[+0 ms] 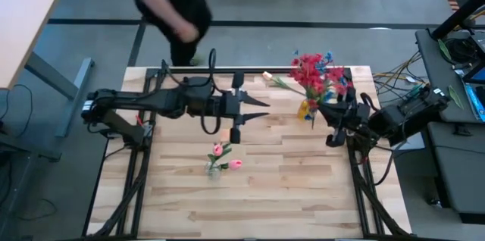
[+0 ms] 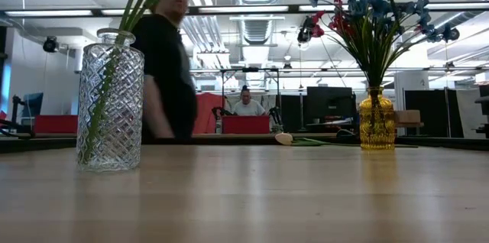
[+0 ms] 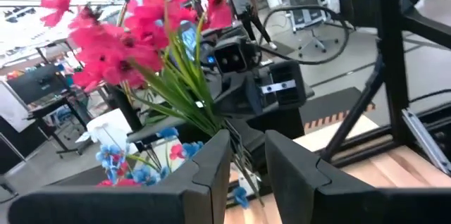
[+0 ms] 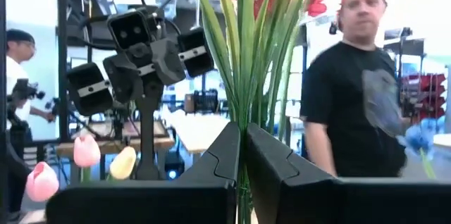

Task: Sort flowers into vase by color
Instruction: Put the red flowers into the yellow vase

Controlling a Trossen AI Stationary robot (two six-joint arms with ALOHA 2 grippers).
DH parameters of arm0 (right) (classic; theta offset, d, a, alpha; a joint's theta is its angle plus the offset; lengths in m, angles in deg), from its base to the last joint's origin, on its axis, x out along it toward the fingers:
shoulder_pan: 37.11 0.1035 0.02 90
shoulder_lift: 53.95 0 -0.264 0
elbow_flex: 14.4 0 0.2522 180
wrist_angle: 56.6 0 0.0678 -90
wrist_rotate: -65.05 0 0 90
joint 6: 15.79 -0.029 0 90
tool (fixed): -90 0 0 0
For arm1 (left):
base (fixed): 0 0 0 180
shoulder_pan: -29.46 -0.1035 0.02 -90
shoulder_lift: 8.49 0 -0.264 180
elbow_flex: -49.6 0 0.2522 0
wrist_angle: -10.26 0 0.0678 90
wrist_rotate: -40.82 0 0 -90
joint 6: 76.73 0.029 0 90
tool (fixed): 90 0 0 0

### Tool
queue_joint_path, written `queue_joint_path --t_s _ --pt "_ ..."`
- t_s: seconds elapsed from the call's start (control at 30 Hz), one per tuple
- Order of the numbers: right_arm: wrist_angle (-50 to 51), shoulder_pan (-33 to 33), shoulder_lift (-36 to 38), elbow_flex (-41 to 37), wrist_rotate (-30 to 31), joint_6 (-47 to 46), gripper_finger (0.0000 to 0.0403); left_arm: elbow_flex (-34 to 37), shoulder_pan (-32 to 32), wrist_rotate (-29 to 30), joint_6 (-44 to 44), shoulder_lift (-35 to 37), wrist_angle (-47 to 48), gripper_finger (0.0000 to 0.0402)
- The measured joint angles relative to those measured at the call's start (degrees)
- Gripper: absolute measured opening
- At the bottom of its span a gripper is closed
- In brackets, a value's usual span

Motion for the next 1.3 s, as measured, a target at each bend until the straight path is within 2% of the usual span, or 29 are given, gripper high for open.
queue_joint_path --t_s 0.1,0.27,0.4,0.6,0.73,0.93,1.0,1.2,1.3 --pt "-0.7 -0.01 0.67 -0.69 -0.08 2.25 0.0012 -1.76 -0.69 -1.74 0.36 -2.38 0.1 0.0077" --pt "1.0 0.2 2.13 -0.45 -0.16 4.13 0.0012 -3.63 -4.12 -13.42 -0.73 -5.25 -0.62 0.0077" --pt "6.9 1.22 5.6 1.81 0.21 4.12 0.0012 -3.79 -7.64 -18.05 -3.34 -7.91 -2.4 0.0077" --pt "10.55 2.23 9.02 3.11 0.32 4.98 0.0012 -3.77 -10.22 -20.4 -3.99 -12.44 -5.02 0.0077" --pt "10.97 2.23 10.22 3.09 0.46 6.1 0.0012 -3.96 -11.55 -24.71 -5.02 -15.17 -7.57 0.0077" --pt "11.04 2.23 10.28 3.03 1.87 7.26 0.0012 -7.54 -13.41 -26.36 -5.99 -19.0 -8.02 0.0077" --pt "11.12 2.23 9.99 2.81 1.88 7.28 0.0012 -9.4 -14.28 -29.61 -6.54 -20.9 -7.49 0.0077" --pt "12.32 2.23 9.87 2.72 1.83 6.3 0.0012 -13.21 -16.87 -45.67 -9.13 -25.13 -6.94 0.0077" --pt "12.41 2.23 9.69 2.52 1.85 6.1 0.0012 -12.91 -17.53 -48.21 -7.41 -26.02 -6.65 0.0077"
